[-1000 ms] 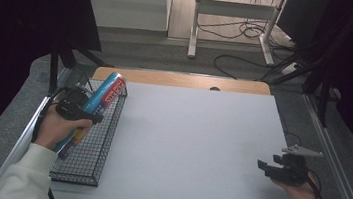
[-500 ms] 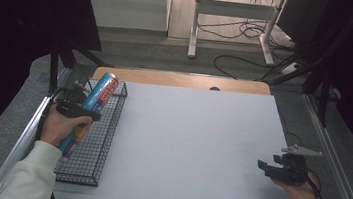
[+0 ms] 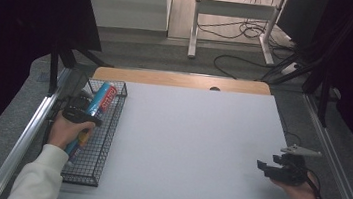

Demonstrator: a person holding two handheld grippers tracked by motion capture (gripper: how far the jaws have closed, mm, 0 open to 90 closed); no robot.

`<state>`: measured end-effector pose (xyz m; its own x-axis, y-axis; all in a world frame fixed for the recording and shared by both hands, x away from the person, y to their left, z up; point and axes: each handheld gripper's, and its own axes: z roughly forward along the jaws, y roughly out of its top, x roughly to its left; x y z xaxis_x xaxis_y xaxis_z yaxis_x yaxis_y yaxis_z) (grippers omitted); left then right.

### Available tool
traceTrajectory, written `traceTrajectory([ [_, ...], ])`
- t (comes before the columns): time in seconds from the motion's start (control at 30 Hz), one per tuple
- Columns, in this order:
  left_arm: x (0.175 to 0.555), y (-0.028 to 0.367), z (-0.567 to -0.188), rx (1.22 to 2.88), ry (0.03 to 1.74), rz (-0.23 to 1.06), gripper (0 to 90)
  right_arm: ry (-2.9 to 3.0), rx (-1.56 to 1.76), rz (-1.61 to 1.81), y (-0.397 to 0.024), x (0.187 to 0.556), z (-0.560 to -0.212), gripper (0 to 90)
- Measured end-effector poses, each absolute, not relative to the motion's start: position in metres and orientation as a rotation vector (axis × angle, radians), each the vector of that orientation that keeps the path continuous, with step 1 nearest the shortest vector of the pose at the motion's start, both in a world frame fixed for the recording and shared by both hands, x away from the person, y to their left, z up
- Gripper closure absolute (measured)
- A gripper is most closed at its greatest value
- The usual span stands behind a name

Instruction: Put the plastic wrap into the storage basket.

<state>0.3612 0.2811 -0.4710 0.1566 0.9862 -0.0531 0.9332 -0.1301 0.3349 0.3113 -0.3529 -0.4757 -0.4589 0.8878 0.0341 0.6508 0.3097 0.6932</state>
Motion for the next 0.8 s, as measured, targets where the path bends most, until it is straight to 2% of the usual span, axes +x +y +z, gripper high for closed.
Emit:
traceTrajectory([
  [0.3,0.366,0.265,-0.497,2.229,1.894,0.266,31.2,2.230,1.379,0.918,-0.353,0.311,-0.477,31.7],
  [0.4,0.362,0.262,-0.482,2.156,1.888,0.385,25.4,2.232,1.378,0.914,-0.352,0.311,-0.477,31.0],
  [0.53,0.350,0.256,-0.456,2.142,1.823,0.500,16.6,2.234,1.375,0.911,-0.351,0.310,-0.477,30.6],
  [0.8,0.306,0.253,-0.432,2.070,1.520,0.473,13.8,2.236,1.368,0.954,-0.350,0.308,-0.474,30.1],
])
